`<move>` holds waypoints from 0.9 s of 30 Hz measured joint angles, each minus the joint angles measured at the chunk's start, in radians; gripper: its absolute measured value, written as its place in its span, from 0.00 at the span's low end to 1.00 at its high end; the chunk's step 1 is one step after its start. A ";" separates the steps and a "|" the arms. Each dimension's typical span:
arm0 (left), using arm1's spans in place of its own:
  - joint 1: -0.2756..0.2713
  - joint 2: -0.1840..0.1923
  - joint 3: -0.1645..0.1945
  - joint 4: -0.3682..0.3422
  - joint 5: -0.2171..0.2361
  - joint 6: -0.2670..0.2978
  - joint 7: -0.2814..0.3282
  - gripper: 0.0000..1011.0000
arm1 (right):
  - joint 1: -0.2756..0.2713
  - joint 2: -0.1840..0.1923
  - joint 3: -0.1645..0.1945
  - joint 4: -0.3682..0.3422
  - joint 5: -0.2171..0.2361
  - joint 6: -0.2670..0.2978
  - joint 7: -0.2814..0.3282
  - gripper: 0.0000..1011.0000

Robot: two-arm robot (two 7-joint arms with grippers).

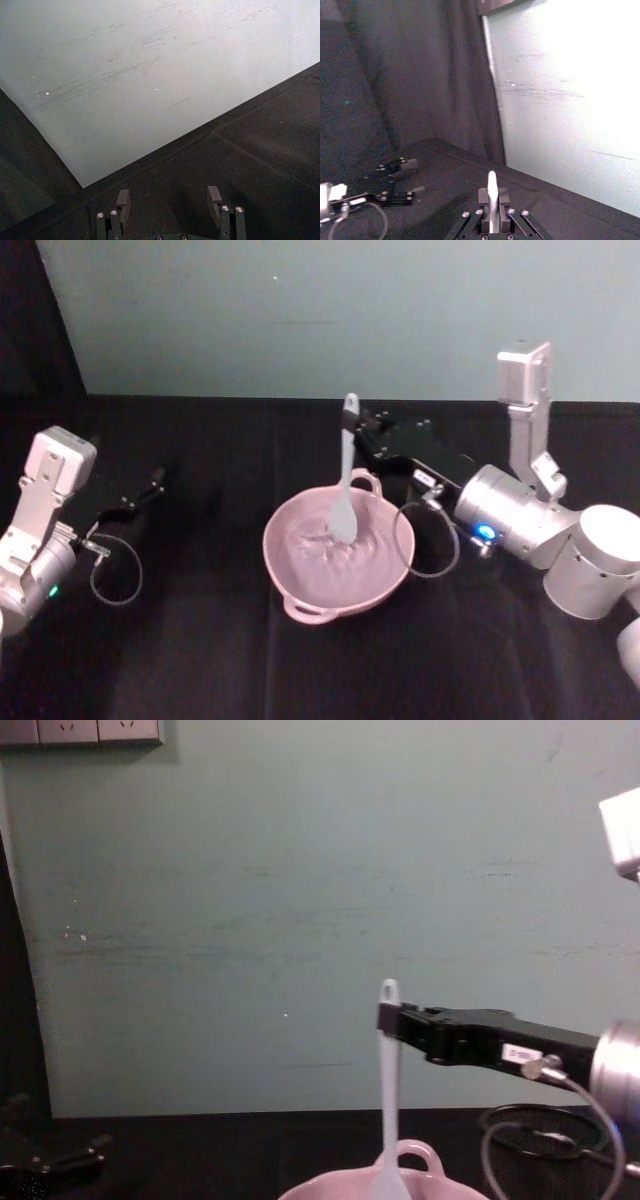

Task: Use the one hand to pick up the spoon and stir the clear water in the bowl.

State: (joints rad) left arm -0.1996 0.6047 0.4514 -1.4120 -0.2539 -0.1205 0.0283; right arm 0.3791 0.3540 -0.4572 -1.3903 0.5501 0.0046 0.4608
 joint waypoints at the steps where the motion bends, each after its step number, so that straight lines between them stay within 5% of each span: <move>1: 0.000 0.000 0.000 0.000 0.000 0.000 0.000 1.00 | -0.004 0.003 0.006 -0.002 0.000 0.000 -0.003 0.12; 12: 0.000 0.000 0.000 0.000 0.000 0.000 0.000 1.00 | -0.076 0.067 0.051 -0.114 -0.010 0.019 -0.017 0.12; 19: 0.000 0.000 0.000 0.000 0.000 0.000 0.000 1.00 | -0.114 0.093 0.035 -0.196 -0.025 0.040 -0.005 0.12; 27: 0.000 0.000 0.000 0.000 0.000 0.000 0.000 1.00 | -0.119 0.076 -0.009 -0.220 -0.034 0.047 0.015 0.12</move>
State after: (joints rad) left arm -0.1995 0.6047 0.4514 -1.4120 -0.2539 -0.1205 0.0283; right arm 0.2604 0.4300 -0.4665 -1.6099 0.5161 0.0520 0.4760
